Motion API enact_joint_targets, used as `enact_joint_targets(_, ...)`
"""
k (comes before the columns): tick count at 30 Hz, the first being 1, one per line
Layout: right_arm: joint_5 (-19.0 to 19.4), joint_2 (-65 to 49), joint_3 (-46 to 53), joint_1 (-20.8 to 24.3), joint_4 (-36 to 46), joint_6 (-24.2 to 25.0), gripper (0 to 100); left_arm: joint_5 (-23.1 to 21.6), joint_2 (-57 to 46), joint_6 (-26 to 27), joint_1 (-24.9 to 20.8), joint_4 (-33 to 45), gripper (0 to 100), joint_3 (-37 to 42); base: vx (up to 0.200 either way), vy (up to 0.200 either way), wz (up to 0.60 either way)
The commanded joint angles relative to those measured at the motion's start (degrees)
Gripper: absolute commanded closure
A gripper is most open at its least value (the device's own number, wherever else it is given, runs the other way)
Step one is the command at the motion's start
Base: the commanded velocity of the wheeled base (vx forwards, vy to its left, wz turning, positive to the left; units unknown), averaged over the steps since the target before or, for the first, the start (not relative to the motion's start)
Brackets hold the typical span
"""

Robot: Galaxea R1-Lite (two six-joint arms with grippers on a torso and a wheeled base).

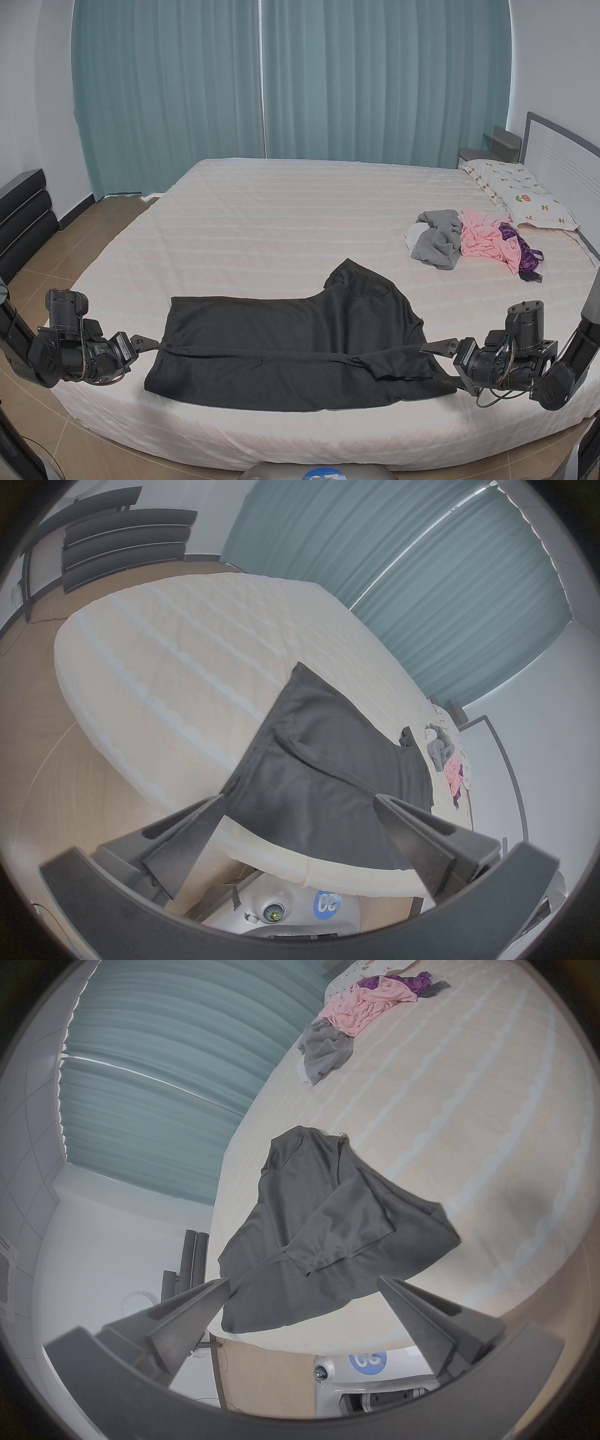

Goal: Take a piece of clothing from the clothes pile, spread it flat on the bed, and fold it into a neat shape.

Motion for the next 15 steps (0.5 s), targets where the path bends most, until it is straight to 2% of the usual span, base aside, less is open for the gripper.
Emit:
enact_joint_targets(1,0.0,0.6,0.0,0.1,0.0,0.0,0,0.1,0.2,0.1,0.1,0.0,0,0.0,0.000,0.000,0.00)
enact_joint_targets(15,-0.1,0.9,1.1,1.0,0.1,2.3,0,0.1,1.6,0.0,0.1,-0.1,0,-0.2,0.000,0.000,0.00)
